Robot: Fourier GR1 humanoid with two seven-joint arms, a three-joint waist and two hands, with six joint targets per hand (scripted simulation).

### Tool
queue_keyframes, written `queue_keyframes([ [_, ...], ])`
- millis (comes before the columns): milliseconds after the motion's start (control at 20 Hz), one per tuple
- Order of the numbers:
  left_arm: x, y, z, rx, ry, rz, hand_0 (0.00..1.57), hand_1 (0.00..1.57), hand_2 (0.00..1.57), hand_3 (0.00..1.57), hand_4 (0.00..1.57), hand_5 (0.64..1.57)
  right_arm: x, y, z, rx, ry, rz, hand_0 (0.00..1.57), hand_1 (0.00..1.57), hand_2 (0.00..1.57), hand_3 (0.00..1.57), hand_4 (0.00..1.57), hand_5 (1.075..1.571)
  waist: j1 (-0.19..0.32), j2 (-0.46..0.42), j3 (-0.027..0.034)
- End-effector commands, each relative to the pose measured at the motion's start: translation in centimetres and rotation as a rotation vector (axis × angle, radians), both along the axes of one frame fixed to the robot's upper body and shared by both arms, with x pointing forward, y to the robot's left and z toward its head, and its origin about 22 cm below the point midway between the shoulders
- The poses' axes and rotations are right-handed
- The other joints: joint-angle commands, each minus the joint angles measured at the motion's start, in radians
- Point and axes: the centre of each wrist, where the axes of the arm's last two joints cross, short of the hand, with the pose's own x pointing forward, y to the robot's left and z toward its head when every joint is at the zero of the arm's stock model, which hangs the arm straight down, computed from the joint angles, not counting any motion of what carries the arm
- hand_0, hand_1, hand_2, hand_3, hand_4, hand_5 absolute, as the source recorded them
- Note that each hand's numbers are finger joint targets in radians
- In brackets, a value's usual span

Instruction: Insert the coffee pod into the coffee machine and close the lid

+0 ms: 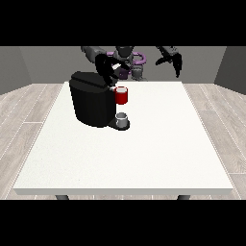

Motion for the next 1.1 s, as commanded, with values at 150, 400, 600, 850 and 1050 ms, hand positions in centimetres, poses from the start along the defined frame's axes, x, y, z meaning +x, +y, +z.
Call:
queue_keyframes([
  [150,0.5,-1.7,0.7,0.006,-0.033,-0.06,0.0,0.0,0.0,0.0,0.4,1.571,0.1,4.9,5.2,-0.029,-0.171,0.131,0.0,0.0,0.0,0.0,0.24,1.571,0.12,0.022,-0.019],
  [400,1.0,-2.3,1.2,-0.009,-0.052,-0.102,0.0,0.0,0.0,0.0,0.44,1.571,-0.5,4.0,7.6,-0.074,-0.203,0.118,0.0,0.0,0.0,0.0,0.15,1.571,0.165,0.074,-0.0191],
  [600,1.7,-3.1,2.2,-0.006,-0.095,-0.13,0.0,0.0,0.0,0.0,0.43,1.571,-1.1,3.8,10.3,-0.07,-0.24,0.108,0.0,0.0,0.0,0.0,0.0,1.571,0.2,0.091,-0.0189],
  [850,2.1,-5.0,3.5,-0.002,-0.141,-0.197,0.0,0.0,0.0,0.0,0.4,1.571,-1.0,2.5,12.1,-0.114,-0.267,0.061,0.0,0.0,0.0,0.0,0.0,1.571,0.281,0.149,-0.0181],
  [1050,2.4,-5.3,4.0,0.004,-0.161,-0.213,0.0,0.0,0.0,0.0,0.43,1.571,-1.2,2.4,13.4,-0.077,-0.293,0.049,0.0,0.0,0.0,0.0,0.0,1.571,0.318,0.182,-0.0184],
])
